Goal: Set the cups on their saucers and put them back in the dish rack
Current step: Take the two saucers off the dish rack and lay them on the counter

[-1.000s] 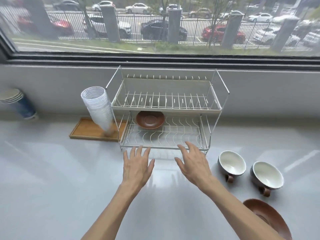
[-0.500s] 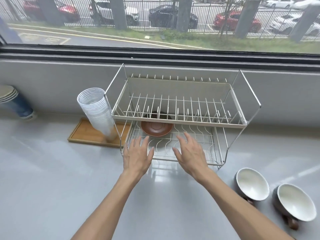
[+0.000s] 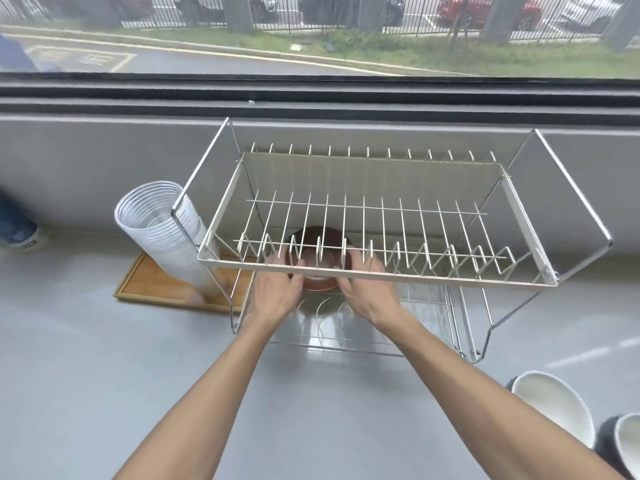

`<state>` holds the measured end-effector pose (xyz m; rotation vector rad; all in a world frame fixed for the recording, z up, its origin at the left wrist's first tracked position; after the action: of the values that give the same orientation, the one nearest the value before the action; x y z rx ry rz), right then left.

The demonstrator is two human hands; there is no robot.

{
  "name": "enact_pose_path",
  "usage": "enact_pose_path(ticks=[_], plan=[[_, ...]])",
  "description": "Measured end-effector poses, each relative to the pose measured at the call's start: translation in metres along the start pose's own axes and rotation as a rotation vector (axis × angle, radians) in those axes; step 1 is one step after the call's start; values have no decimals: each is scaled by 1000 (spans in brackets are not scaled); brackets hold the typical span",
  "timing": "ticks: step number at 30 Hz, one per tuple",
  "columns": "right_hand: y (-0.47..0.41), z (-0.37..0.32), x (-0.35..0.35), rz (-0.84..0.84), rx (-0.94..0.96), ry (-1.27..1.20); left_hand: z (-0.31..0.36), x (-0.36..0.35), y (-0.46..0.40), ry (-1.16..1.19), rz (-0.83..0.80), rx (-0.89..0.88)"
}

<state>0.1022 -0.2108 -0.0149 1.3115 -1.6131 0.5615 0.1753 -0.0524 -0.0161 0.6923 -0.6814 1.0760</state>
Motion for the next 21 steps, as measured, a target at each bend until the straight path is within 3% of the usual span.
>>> enact_pose_path(ticks=[3, 10, 21], plan=[[-18, -3, -4, -62, -4, -85, -12, -5, -16, 314, -48, 149], [-39, 13, -15, -104, -131, -391, -19, -11, -26, 681, -94, 166], [-34, 12, -11, -94, -127, -601, -18, -9, -15, 799, -91, 269]])
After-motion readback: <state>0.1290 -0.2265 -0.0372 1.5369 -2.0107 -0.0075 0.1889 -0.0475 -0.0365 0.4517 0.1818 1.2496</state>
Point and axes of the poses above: each hand's wrist, its own y-axis away from the middle knuckle, its own x-axis out of the back of the hand, z = x × y, the point moved 5 cm from there along -y, towards the middle knuckle, and after that the axes turned 7 degrees about -z, right-handed, at the moved point
